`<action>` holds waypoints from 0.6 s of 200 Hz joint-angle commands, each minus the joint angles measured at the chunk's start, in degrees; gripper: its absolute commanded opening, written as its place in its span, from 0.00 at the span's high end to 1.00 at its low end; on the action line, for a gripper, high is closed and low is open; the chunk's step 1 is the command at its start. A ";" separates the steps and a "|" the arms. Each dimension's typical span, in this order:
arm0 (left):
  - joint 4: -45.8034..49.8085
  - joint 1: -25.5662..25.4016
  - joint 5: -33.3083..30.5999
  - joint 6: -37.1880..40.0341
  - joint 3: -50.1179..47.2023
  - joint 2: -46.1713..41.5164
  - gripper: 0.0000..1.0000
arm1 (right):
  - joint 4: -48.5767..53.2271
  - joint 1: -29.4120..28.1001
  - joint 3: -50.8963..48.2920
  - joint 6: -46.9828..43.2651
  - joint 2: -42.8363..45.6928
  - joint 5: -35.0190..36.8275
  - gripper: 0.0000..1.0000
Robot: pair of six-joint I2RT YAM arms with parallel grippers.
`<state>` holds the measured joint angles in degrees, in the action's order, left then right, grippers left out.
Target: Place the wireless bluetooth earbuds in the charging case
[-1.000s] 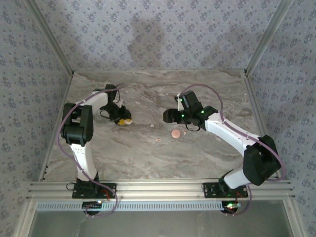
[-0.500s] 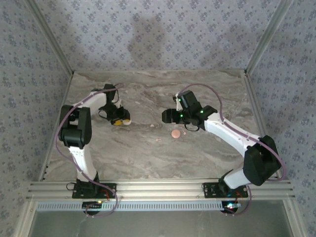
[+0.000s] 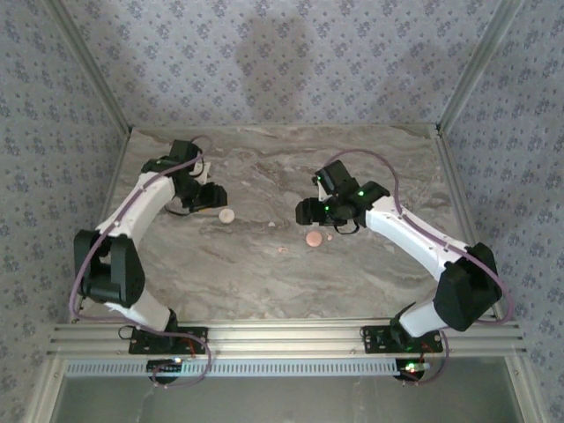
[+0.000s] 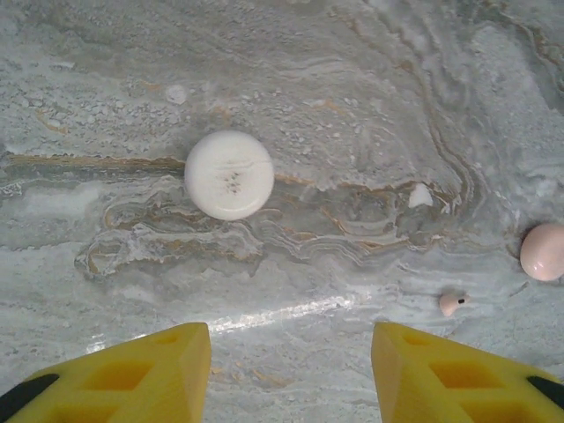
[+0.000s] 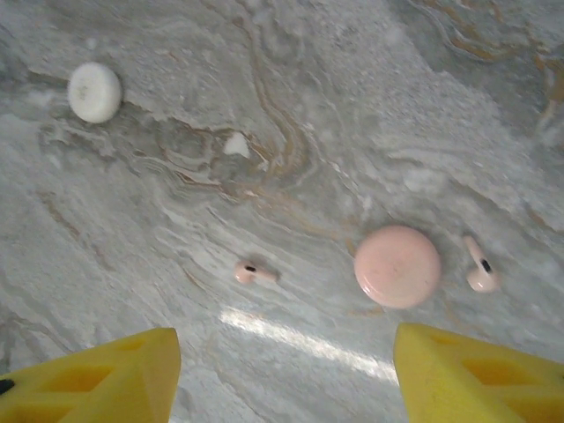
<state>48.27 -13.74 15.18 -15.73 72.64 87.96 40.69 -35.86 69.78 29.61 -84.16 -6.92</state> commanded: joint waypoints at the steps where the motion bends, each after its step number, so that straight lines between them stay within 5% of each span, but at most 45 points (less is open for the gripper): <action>1: -1.72 -1.97 -2.71 0.86 -4.00 -3.03 0.50 | 12.21 -0.62 3.48 0.88 -3.19 4.08 0.34; 120: -9.09 -2.96 0.27 -2.35 -13.13 -4.08 0.50 | 25.53 -1.76 16.73 -0.35 -25.43 6.69 0.29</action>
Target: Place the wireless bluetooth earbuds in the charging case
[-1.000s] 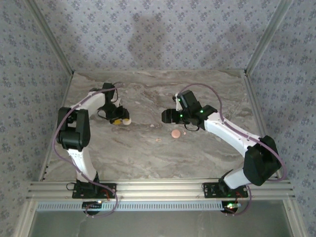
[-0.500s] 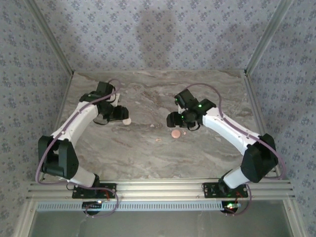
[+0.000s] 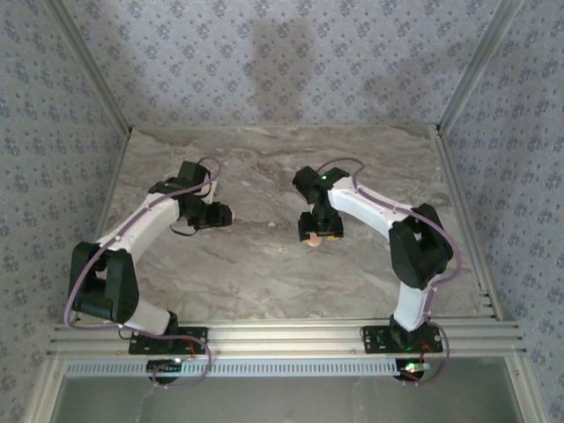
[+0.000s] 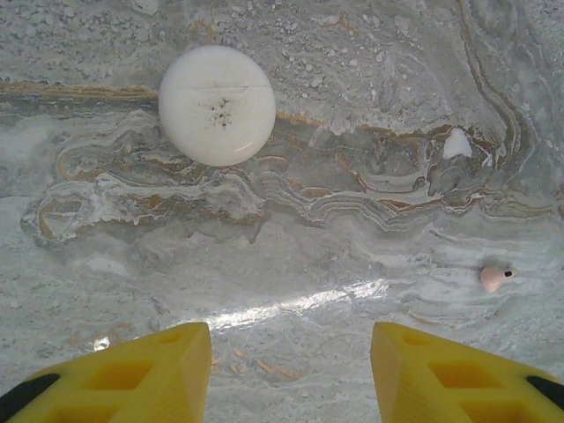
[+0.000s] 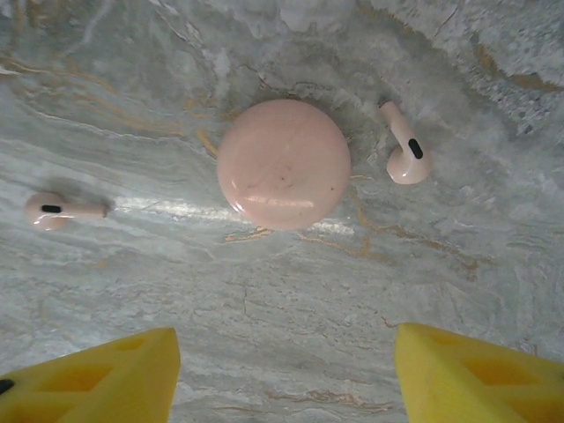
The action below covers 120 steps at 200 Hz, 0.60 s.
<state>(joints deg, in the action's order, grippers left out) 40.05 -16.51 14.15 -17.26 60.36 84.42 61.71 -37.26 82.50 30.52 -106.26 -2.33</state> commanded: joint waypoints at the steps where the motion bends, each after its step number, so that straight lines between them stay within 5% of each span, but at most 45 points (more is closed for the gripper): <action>1: -0.86 -0.19 1.31 -0.79 -0.85 -0.56 0.50 | 4.51 -0.36 4.01 -1.27 -3.33 2.10 0.29; 60: -2.41 -0.14 2.63 -1.30 -0.33 1.23 0.50 | 12.50 -2.71 13.51 -23.31 -12.47 3.72 0.25; 120: -2.52 -0.11 2.56 -1.73 0.62 2.86 0.50 | 15.08 -1.69 16.63 -32.83 -15.58 9.71 0.22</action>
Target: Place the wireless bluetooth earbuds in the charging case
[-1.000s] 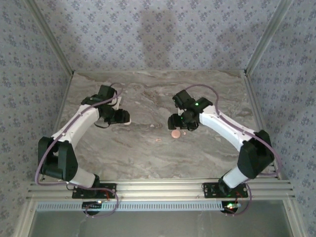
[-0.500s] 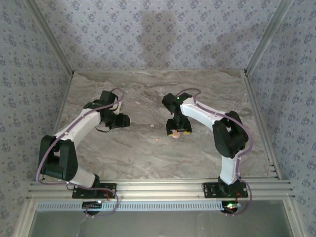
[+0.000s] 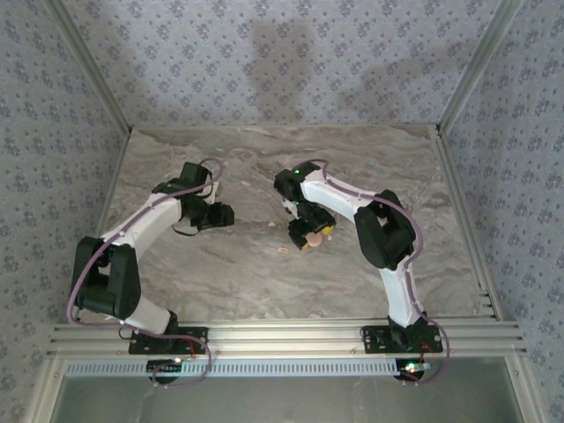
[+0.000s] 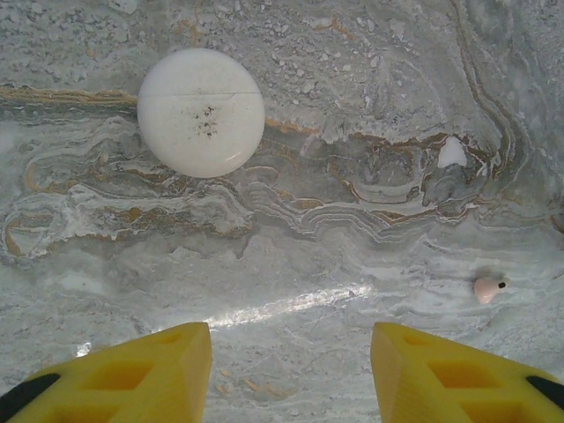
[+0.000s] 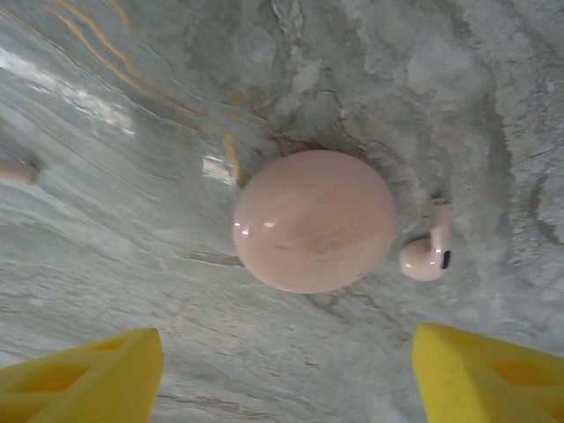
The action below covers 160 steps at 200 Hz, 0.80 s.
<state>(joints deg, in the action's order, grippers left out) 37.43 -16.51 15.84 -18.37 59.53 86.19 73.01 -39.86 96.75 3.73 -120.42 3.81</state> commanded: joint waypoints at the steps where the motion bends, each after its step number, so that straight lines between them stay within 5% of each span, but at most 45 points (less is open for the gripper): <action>1: 0.10 -0.11 0.87 -0.62 1.46 1.08 0.50 | 3.79 0.96 2.47 -6.11 -1.45 3.57 0.22; 160: 0.46 -0.14 0.44 -1.65 1.91 1.88 0.50 | -1.82 2.24 2.82 -8.74 -7.48 -3.20 0.26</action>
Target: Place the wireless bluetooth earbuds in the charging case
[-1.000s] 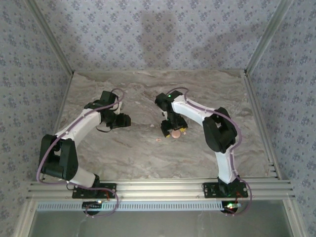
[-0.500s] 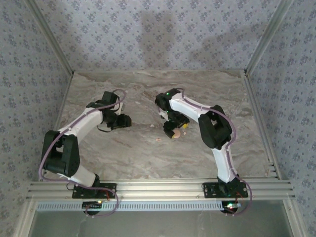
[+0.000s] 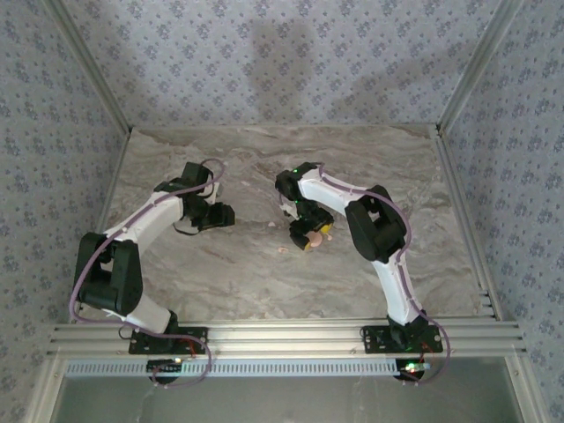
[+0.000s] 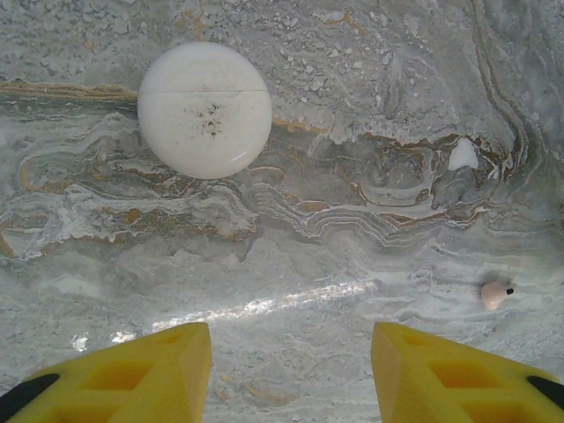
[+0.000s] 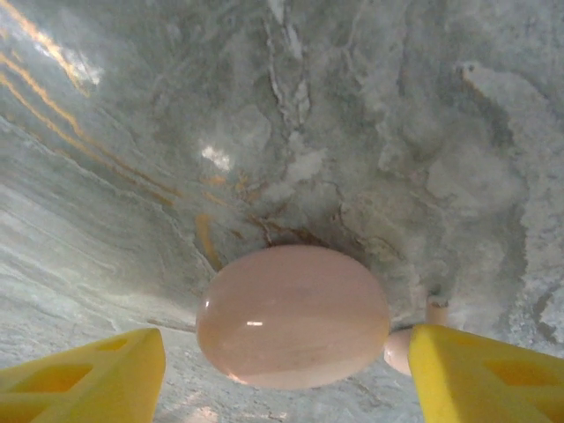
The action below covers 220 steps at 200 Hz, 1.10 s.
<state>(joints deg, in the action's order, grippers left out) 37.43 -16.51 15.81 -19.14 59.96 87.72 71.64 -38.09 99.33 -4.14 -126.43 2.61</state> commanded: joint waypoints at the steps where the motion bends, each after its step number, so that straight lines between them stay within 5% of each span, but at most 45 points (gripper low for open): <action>1: 0.45 -0.12 0.45 -0.89 1.47 0.35 0.50 | -0.45 0.47 0.24 -0.87 -1.47 -2.00 0.26; 36: 0.25 -0.19 0.46 -1.17 1.41 0.50 0.50 | -1.08 0.90 -0.62 -0.98 -2.06 -2.19 0.32; 82: -0.18 -0.18 0.61 -1.43 1.56 0.13 0.51 | -1.60 1.70 -1.51 -0.78 -1.04 -2.61 0.51; 137: -8.42 -2.13 2.29 1.36 -0.91 -6.48 0.51 | -6.71 2.55 -3.61 4.31 10.59 -5.72 0.53; 181: -22.65 -5.63 3.63 8.36 -7.81 -16.07 0.50 | -26.22 4.51 -16.21 19.23 29.26 -15.28 0.54; 220: -49.79 -9.15 5.47 15.07 -23.12 -28.19 0.49 | -51.12 7.60 -30.33 35.62 43.87 -26.21 0.56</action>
<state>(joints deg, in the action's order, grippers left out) 9.61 -23.64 18.87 -10.79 44.93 65.56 41.01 -32.21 76.71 16.56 -88.09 -13.76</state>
